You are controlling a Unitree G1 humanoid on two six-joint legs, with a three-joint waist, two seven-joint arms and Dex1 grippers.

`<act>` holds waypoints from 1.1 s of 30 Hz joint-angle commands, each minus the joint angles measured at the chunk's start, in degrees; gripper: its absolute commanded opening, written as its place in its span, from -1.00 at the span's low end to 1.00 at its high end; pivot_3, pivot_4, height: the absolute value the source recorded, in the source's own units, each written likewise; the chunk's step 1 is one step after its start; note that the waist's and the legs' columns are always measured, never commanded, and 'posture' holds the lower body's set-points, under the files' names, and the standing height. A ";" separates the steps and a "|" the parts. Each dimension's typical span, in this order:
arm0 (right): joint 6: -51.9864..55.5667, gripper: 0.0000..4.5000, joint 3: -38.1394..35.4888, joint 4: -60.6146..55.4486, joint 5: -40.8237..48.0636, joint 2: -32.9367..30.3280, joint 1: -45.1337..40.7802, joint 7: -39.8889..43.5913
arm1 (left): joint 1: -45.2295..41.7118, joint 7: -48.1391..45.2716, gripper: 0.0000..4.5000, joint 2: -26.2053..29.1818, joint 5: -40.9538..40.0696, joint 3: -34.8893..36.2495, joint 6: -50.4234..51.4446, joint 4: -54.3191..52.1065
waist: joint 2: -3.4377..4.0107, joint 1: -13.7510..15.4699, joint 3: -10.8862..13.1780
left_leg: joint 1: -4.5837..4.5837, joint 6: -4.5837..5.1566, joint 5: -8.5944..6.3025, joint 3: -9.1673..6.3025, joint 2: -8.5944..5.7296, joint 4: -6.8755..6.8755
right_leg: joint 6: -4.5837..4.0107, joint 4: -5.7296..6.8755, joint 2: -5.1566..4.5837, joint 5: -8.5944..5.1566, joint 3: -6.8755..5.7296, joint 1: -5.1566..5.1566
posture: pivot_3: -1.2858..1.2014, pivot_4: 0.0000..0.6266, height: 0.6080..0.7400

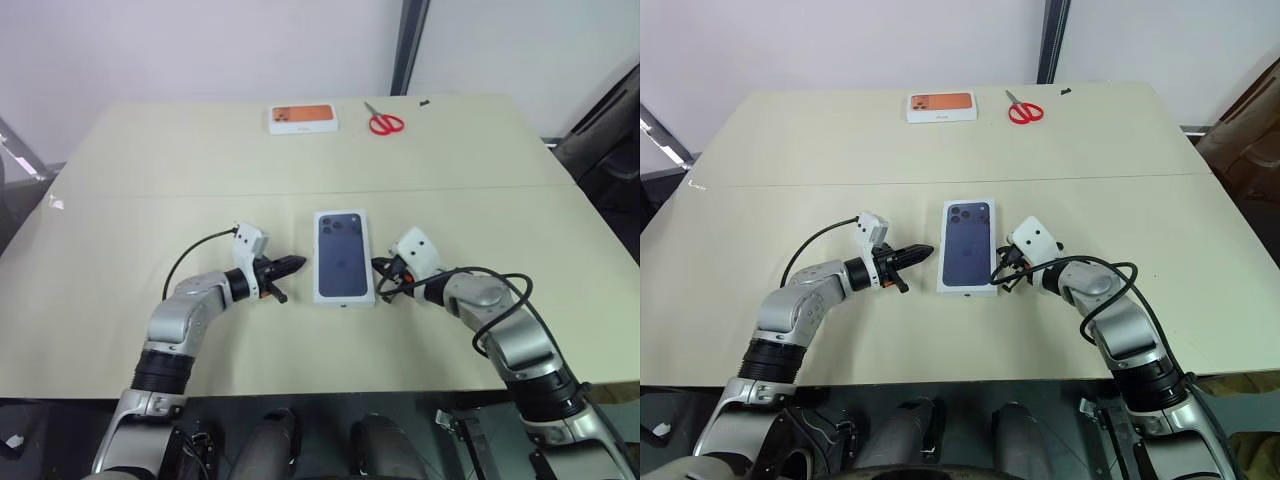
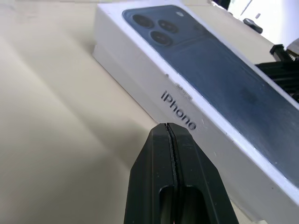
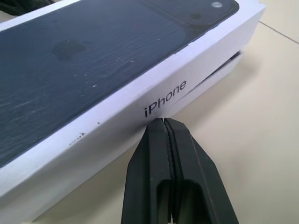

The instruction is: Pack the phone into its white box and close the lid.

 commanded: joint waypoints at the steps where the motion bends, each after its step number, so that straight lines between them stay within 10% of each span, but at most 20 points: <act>1: -1.28 -0.99 -0.92 -0.38 -0.70 0.04 -0.89 -0.01 | -0.70 0.19 -1.00 -1.21 -0.67 0.10 -1.08 -1.90 | 0.00 -0.02 0.00 | 0.00 0.00 0.00 0.00 0.00 0.00 | 0.00 0.00 0.00 0.00 0.00 0.00 | 0.03 -0.52 0.91; 33: -3.56 -0.99 -0.40 8.15 -6.80 2.90 -7.21 -3.12 | -3.63 2.73 -1.00 -4.71 -0.11 1.28 -1.53 0.48 | 0.00 -0.15 0.00 | 0.00 -0.24 0.14 0.01 0.00 0.01 | 0.00 0.04 0.03 0.00 0.00 -0.03 | 0.03 -0.52 0.91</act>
